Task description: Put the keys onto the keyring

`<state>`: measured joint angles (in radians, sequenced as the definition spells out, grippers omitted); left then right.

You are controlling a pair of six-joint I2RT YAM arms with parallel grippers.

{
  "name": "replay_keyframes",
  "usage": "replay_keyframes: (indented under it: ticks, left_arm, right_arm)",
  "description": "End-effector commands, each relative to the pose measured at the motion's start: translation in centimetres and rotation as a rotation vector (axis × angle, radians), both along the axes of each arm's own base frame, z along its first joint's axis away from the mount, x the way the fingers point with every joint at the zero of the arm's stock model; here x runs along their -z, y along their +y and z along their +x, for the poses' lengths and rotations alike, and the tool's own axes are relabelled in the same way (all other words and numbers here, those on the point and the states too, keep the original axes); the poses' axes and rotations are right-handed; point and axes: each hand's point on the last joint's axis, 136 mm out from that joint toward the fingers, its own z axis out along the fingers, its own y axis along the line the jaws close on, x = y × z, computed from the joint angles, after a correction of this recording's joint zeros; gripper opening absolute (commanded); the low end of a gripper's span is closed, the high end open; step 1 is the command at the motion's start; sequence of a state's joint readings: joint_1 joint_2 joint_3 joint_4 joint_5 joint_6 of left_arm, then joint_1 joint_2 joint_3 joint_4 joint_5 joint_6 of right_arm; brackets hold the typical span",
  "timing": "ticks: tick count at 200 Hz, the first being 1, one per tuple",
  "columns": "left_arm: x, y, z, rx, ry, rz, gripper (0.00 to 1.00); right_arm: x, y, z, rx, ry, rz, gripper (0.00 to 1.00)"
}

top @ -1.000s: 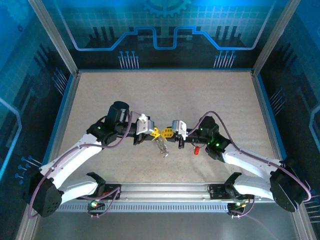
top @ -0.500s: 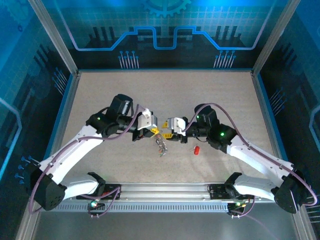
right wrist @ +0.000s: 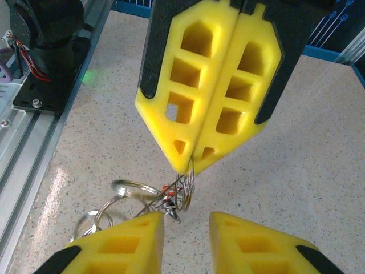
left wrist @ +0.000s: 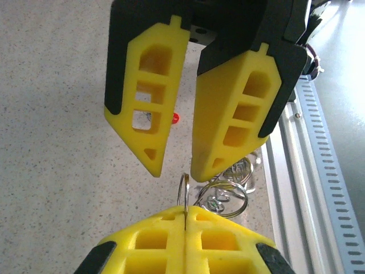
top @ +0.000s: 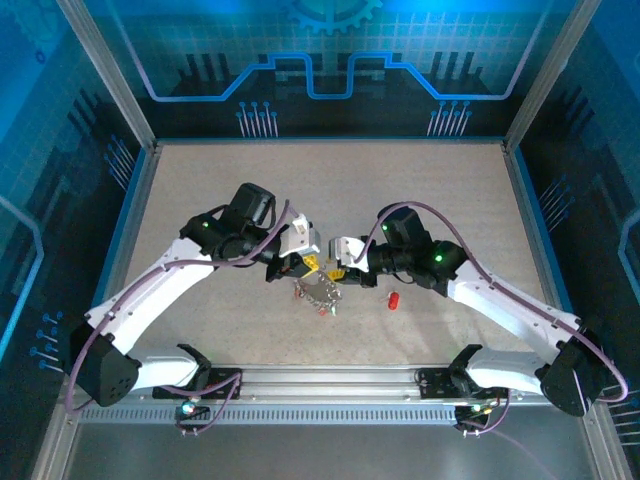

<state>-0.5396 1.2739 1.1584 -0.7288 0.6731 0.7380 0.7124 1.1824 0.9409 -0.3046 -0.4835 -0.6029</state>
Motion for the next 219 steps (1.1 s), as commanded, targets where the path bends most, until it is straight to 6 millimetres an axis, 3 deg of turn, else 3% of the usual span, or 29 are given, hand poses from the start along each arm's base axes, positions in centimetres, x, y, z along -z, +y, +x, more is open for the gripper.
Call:
replay_keyframes:
  ticks: [1, 61, 98, 120, 147, 160, 197, 219]
  left_arm:
    - [-1.8, -0.9, -0.7, 0.035, 0.034, -0.071, 0.00]
    - [-1.7, -1.3, -0.8, 0.047, 0.064, -0.075, 0.00]
    - [-1.3, -1.4, -0.7, 0.055, 0.067, -0.080, 0.00]
    - [-1.0, -1.4, -0.5, 0.050, 0.062, -0.072, 0.00]
    - [0.8, -0.9, 0.3, 0.009, 0.036, -0.050, 0.00]
    - [1.7, -0.8, 0.7, -0.014, 0.030, -0.047, 0.13]
    - [3.2, -0.4, 1.4, -0.062, 0.028, -0.059, 0.16]
    - [3.5, -0.1, 1.5, -0.080, 0.028, -0.051, 0.25]
  right_arm:
    - [-1.1, 0.4, -0.6, -0.030, 0.030, 0.022, 0.24]
    - [-1.0, 0.7, -1.2, -0.066, 0.069, 0.023, 0.19]
    - [-0.7, 1.1, -1.1, -0.072, 0.115, 0.011, 0.00]
    - [-0.2, 1.5, -1.3, -0.091, 0.157, 0.000, 0.00]
    - [0.2, 1.6, -0.6, -0.064, 0.227, 0.003, 0.00]
    - [0.8, 1.7, -0.3, -0.051, 0.240, -0.003, 0.00]
    - [2.0, 2.0, 0.3, -0.016, 0.295, -0.021, 0.00]
    - [2.6, 2.4, 1.2, 0.032, 0.315, 0.003, 0.00]
